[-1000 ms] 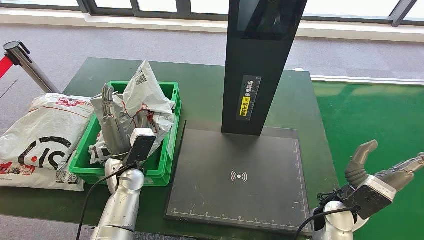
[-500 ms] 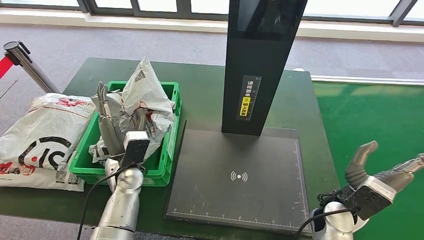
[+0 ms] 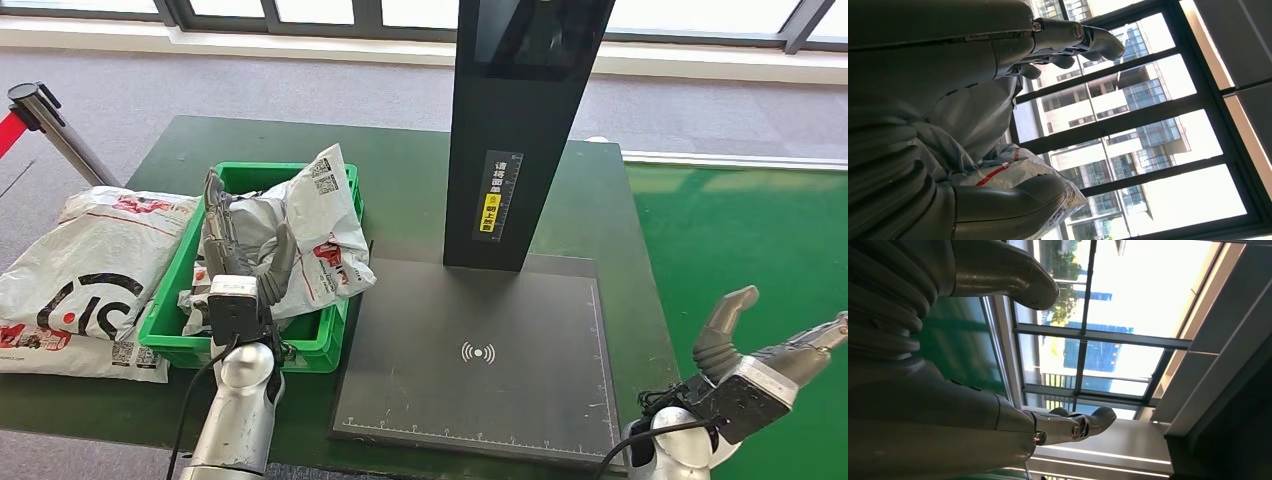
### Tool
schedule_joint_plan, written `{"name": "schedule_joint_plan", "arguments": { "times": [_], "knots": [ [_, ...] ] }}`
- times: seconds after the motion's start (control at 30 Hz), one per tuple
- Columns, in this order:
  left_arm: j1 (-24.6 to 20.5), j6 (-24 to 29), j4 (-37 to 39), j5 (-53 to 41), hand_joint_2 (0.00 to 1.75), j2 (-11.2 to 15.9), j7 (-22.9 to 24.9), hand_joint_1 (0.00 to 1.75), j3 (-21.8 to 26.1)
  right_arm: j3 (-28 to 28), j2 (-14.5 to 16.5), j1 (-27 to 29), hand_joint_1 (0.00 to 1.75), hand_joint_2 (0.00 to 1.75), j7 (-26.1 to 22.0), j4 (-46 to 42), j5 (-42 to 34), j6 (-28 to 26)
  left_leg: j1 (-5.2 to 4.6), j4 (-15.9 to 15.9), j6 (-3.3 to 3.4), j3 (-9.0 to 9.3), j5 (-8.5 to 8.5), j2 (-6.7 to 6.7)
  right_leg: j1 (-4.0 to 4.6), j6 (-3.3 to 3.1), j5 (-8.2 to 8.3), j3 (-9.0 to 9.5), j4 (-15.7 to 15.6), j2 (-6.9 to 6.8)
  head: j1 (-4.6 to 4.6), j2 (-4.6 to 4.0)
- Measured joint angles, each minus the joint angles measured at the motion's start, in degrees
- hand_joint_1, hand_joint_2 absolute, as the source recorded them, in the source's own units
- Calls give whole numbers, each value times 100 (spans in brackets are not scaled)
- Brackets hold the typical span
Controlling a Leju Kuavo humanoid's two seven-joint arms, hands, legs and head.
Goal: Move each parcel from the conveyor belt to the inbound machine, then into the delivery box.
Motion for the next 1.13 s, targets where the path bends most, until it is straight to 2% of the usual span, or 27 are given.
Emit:
{"name": "schedule_joint_plan", "arguments": {
  "times": [0.17, 0.4, 0.63, 0.77, 0.9, 1.03, 1.13],
  "knots": [
    [25, -53, -8, 79, 175, 8, -13, 0, -6, 0, -1, 1, 0, 175, 0, 0, -1, -1, 0, 0, 0, 0, 0, 0, 0, 0, 0, 0, 0, 0, 0, 0],
    [64, -521, 30, 1423, 175, 22, -69, 0, 201, 0, -8, 0, 0, 175, 1, 22, -37, 0, 0, -1, -1, 0, 0, 0, 0, 0, 0, -1, 0, 0, 0, 0],
    [103, -739, 145, 1860, 175, 32, -87, 0, 474, 0, -19, -8, 0, 175, 1, 85, -87, 20, 1, -1, -1, -1, 0, 0, 1, -1, -1, 1, 1, 0, 1, 0],
    [328, -698, -632, 1786, 175, 52, -100, 0, 321, 83, -60, -16, 0, 175, 0, 121, -81, 323, 2, -1, -3, -4, -2, 1, 2, -1, -1, -2, 1, 2, 0, 0],
    [615, -732, -1696, 1839, 175, 126, -105, 0, -315, 515, -124, -115, 0, 0, -2, 125, 0, 857, 2, -1, -4, -7, -3, -5, 3, -2, -1, -1, 1, -2, 0, 0],
    [777, -837, -2380, 1960, 175, 178, -105, 0, -840, 1040, -143, -288, 0, 0, -3, 127, 112, 1196, 3, -1, -4, -6, -3, -6, 4, -4, -3, -2, 2, -3, 0, 0],
    [825, -919, -2631, 2002, 175, 194, -103, 0, -1023, 1350, -144, -372, 0, 0, -4, 128, 128, 1318, 6, -2, -4, -6, -2, -6, 6, -5, -4, -2, 3, -3, 1, 0]
  ]
}}
